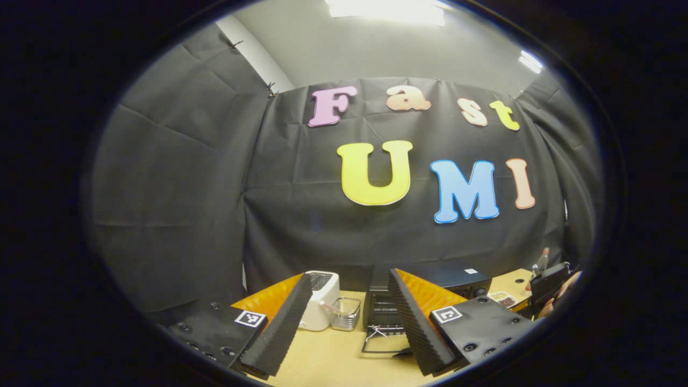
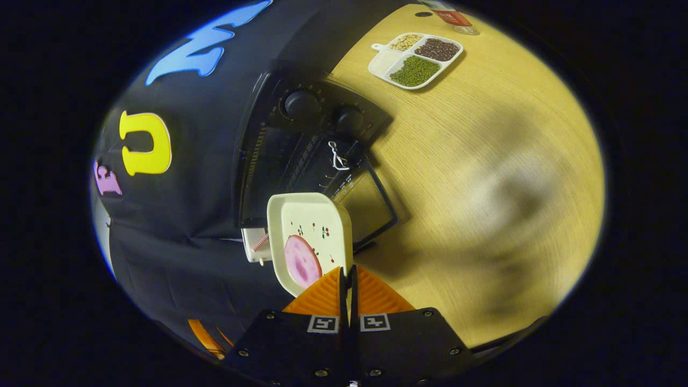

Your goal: Open the electric oven with the left hand, put the food in, and close the electric oven.

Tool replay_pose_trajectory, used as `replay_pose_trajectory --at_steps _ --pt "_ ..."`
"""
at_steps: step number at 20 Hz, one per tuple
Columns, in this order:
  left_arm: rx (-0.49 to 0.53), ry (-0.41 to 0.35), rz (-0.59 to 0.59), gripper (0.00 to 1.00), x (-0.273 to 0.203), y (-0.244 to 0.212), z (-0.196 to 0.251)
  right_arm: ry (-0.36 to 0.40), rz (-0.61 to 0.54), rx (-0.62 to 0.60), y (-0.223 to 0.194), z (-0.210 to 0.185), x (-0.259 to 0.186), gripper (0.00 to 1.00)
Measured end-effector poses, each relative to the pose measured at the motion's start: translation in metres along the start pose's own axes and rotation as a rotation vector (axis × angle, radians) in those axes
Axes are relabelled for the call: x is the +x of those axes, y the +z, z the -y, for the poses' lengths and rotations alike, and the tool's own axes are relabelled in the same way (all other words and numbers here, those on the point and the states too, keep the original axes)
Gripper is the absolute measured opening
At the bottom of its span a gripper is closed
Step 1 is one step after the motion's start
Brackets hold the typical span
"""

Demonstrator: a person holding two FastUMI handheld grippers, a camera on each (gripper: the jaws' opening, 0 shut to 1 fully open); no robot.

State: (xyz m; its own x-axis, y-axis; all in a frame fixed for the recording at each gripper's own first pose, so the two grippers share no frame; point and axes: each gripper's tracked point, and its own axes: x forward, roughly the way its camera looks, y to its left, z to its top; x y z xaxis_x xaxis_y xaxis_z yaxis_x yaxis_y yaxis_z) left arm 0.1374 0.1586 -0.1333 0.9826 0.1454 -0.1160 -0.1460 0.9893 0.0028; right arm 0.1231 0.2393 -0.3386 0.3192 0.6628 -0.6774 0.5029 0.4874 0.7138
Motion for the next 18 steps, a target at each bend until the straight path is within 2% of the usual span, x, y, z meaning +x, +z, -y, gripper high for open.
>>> replay_pose_trajectory --at_steps 6,18 --pt "-0.004 -0.014 -0.023 1.0 0.024 -0.012 -0.025 0.053 0.103 0.181 0.012 -0.034 0.042 0.0" --pt "0.009 0.0 -0.078 1.0 0.042 -0.036 -0.061 0.08 0.335 0.349 0.079 -0.065 0.103 0.0"
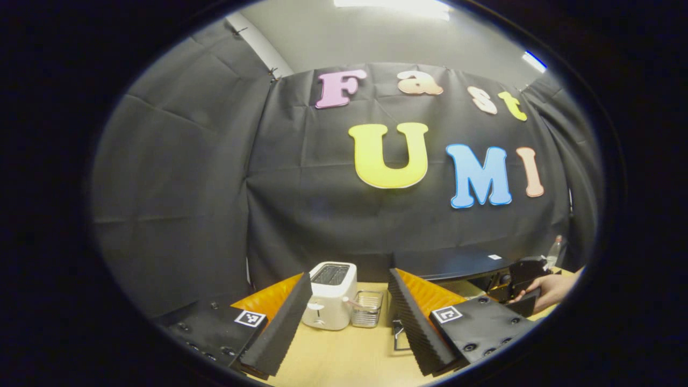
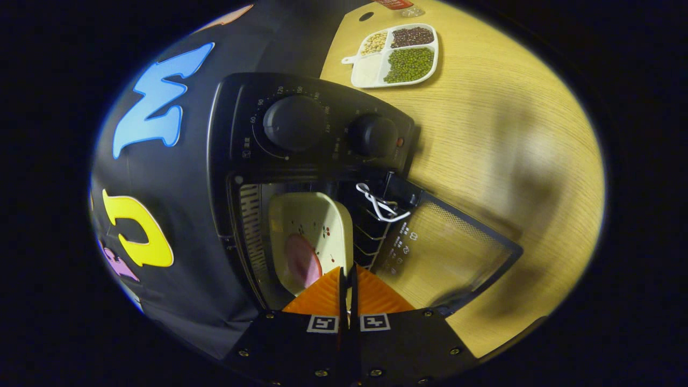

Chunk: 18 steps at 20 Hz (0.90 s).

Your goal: Open the electric oven with the left hand, put the food in, and close the electric oven.

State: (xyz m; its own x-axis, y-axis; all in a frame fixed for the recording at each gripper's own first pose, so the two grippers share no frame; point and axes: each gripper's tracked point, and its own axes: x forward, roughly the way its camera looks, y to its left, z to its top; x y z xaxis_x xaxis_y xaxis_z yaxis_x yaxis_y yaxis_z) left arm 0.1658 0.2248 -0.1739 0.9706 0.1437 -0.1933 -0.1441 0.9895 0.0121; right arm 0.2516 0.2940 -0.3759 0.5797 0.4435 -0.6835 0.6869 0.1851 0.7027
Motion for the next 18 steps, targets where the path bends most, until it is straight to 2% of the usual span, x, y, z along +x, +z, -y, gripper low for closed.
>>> replay_pose_trajectory --at_steps 2,4,7,8,9,10,11,12,13,17,18 --pt "0.004 0.0 0.001 0.97 0.001 0.003 -0.002 -0.004 0.003 0.018 0.0 -0.003 0.009 0.03" --pt "0.014 -0.001 0.002 0.97 0.001 0.003 -0.002 -0.006 0.021 0.013 0.004 -0.003 0.016 0.03" --pt "0.013 -0.016 -0.01 0.99 0.001 0.0 0.002 0.068 0.012 0.036 0.001 -0.016 0.019 0.07" --pt "0.015 -0.022 -0.01 1.0 0.001 0.001 0.005 0.104 -0.004 0.029 -0.004 -0.022 0.016 0.19" --pt "0.018 -0.029 -0.005 1.0 0.001 0.002 0.008 0.121 -0.014 0.015 -0.005 -0.025 0.011 0.37" --pt "0.02 -0.034 0.001 1.0 0.001 0.004 0.01 0.137 -0.02 -0.002 -0.005 -0.027 0.006 0.63" --pt "0.018 -0.042 0.002 1.0 0.002 0.004 0.014 0.15 -0.029 -0.016 -0.008 -0.028 0.001 0.59" --pt "0.013 -0.052 0.001 1.0 0.001 0.004 0.02 0.158 -0.041 -0.024 -0.012 -0.028 -0.005 0.82" --pt "0.008 -0.066 -0.001 1.0 0.001 0.005 0.026 0.165 -0.052 -0.029 -0.01 -0.028 -0.013 0.98" --pt "0.01 -0.109 0.0 1.0 -0.001 0.004 0.052 0.193 -0.07 -0.127 -0.01 -0.025 -0.045 0.98" --pt "0.002 -0.119 -0.006 0.97 -0.002 0.002 0.059 0.203 -0.076 -0.169 -0.009 -0.025 -0.055 0.98"
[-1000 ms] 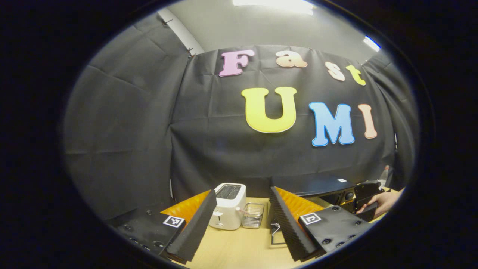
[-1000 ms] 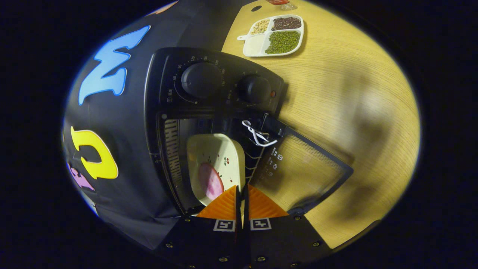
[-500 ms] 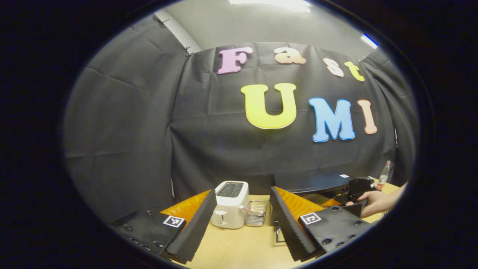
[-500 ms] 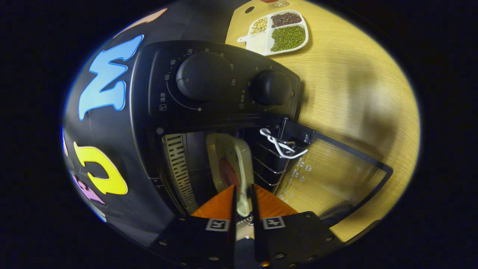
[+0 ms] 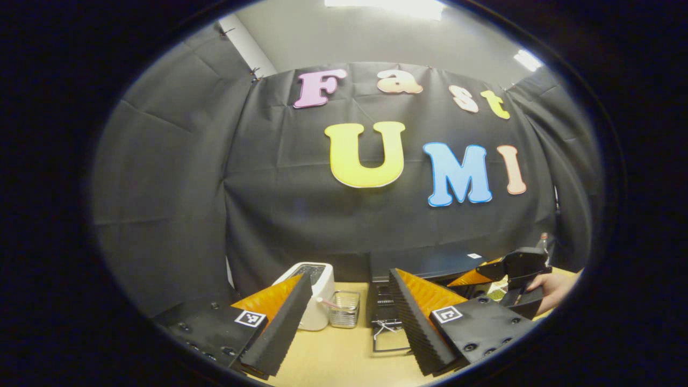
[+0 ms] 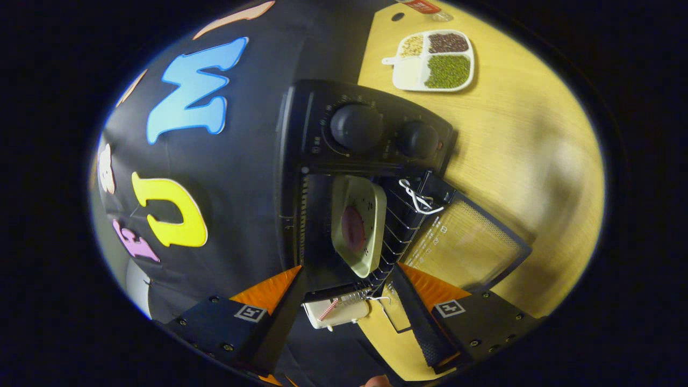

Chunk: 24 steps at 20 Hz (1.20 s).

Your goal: Open the electric oven with the left hand, put the food in, and close the electric oven.

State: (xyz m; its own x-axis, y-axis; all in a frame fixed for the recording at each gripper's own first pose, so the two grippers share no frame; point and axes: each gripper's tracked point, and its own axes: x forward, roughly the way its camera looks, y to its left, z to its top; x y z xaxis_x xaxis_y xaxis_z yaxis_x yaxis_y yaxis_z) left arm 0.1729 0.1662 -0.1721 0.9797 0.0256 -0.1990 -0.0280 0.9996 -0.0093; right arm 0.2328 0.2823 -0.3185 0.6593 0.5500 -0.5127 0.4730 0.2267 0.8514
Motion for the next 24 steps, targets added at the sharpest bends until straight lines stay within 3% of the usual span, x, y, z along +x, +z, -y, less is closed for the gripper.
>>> replay_pose_trajectory --at_steps 3,4,6,8,12,15,16,17,19,24 --pt "-0.021 -0.04 -0.03 1.0 -0.003 -0.013 0.025 0.026 -0.017 -0.151 0.0 -0.005 -0.037 0.98" --pt "-0.024 -0.052 -0.048 0.91 -0.004 -0.018 0.033 0.031 -0.01 -0.21 0.002 -0.006 -0.05 0.98" --pt "-0.027 -0.071 -0.081 1.0 -0.007 -0.033 0.049 0.033 0.004 -0.324 0.004 -0.005 -0.076 0.97" --pt "-0.026 -0.091 -0.124 1.0 -0.01 -0.05 0.067 0.032 0.044 -0.421 0.013 -0.002 -0.098 0.98" --pt "-0.031 -0.135 -0.206 0.97 -0.016 -0.084 0.1 0.026 0.079 -0.551 0.023 0.007 -0.132 0.98" --pt "-0.042 -0.167 -0.265 1.0 -0.021 -0.11 0.123 0.009 0.14 -0.659 0.036 0.011 -0.155 0.98" --pt "-0.041 -0.176 -0.29 0.96 -0.021 -0.12 0.13 0.002 0.157 -0.696 0.039 0.011 -0.163 0.98" --pt "-0.042 -0.184 -0.319 1.0 -0.021 -0.131 0.137 -0.003 0.174 -0.733 0.041 0.012 -0.17 0.98" --pt "-0.053 -0.196 -0.377 0.94 -0.019 -0.154 0.149 -0.014 0.204 -0.799 0.046 0.014 -0.182 0.98" --pt "-0.109 -0.2 -0.534 0.97 -0.016 -0.212 0.169 -0.056 0.331 -0.949 0.072 0.012 -0.212 0.98"
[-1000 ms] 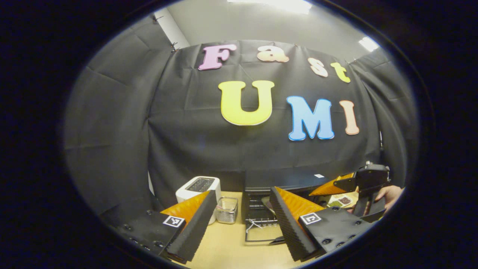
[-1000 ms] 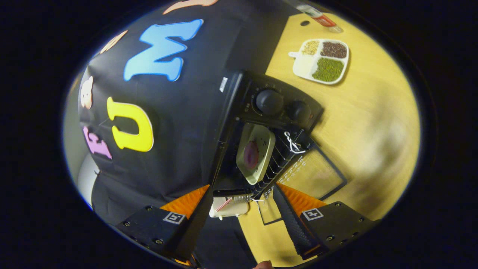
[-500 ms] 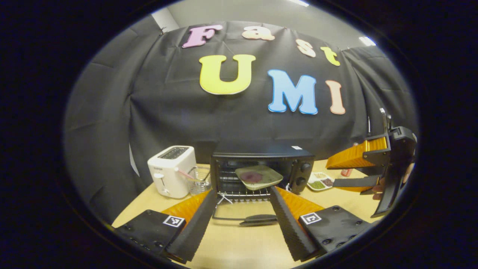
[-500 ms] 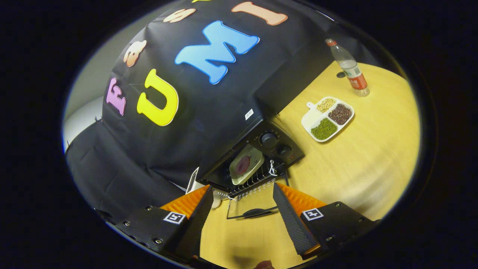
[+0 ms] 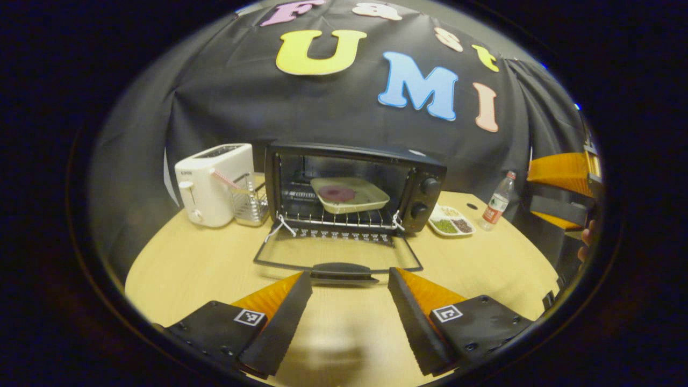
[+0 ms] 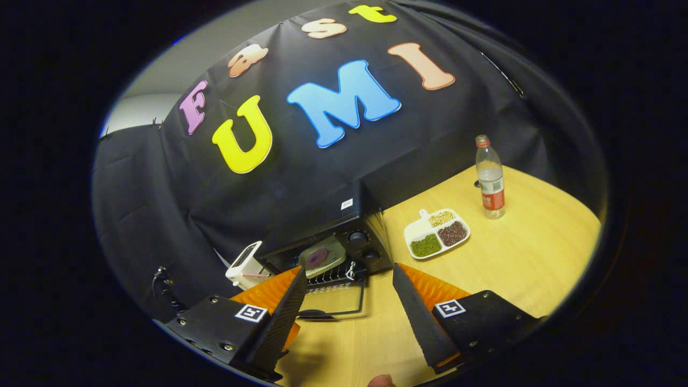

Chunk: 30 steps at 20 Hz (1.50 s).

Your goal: Open the electric oven with the left hand, put the food in, and close the electric oven.

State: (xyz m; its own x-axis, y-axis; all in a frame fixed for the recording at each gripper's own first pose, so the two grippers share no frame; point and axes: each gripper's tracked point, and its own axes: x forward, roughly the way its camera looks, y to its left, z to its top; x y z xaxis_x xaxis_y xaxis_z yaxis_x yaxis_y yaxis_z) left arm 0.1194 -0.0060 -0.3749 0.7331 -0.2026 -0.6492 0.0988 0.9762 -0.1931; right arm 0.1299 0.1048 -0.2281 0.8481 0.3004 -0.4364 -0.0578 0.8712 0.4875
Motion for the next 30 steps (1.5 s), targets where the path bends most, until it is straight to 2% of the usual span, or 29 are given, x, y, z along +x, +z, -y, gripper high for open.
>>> replay_pose_trajectory --at_steps 1,5,9,11,13,17,19,20,22,24,25,26,30 --pt "0.007 0.001 -0.023 0.94 0.006 -0.008 0.001 -0.012 0.011 -0.025 0.003 0.005 -0.006 0.98" --pt "0.047 0.011 -0.114 1.0 0.032 -0.033 0.003 -0.083 0.073 -0.114 0.017 0.024 -0.018 0.98" --pt "0.052 0.035 -0.161 0.98 0.052 -0.047 -0.001 -0.145 0.126 -0.228 0.031 0.034 -0.038 0.97" --pt "0.062 0.038 -0.185 1.0 0.066 -0.053 -0.004 -0.164 0.135 -0.245 0.035 0.035 -0.043 0.98" --pt "0.07 0.046 -0.204 0.98 0.077 -0.058 -0.007 -0.175 0.129 -0.249 0.033 0.036 -0.044 0.98" --pt "0.132 0.071 -0.172 1.0 0.087 -0.054 -0.01 -0.174 0.1 -0.282 0.025 0.034 -0.045 0.98" --pt "0.118 0.07 -0.158 0.97 0.086 -0.055 -0.009 -0.167 0.101 -0.293 0.026 0.03 -0.045 0.98" --pt "0.11 0.069 -0.155 1.0 0.086 -0.055 -0.009 -0.156 0.092 -0.295 0.023 0.026 -0.042 0.98" --pt "0.122 0.067 -0.146 1.0 0.085 -0.052 -0.01 -0.14 0.083 -0.301 0.019 0.022 -0.04 0.98" --pt "0.131 0.066 -0.118 0.97 0.08 -0.043 -0.008 -0.122 0.086 -0.31 0.019 0.017 -0.037 0.98" --pt "0.132 0.067 -0.102 0.92 0.075 -0.038 -0.006 -0.115 0.082 -0.313 0.017 0.016 -0.037 0.98" --pt "0.132 0.068 -0.086 1.0 0.072 -0.032 -0.006 -0.109 0.081 -0.314 0.016 0.015 -0.037 0.98" --pt "0.133 0.07 -0.008 1.0 0.056 -0.008 -0.002 -0.083 0.079 -0.306 0.017 0.009 -0.035 0.98"
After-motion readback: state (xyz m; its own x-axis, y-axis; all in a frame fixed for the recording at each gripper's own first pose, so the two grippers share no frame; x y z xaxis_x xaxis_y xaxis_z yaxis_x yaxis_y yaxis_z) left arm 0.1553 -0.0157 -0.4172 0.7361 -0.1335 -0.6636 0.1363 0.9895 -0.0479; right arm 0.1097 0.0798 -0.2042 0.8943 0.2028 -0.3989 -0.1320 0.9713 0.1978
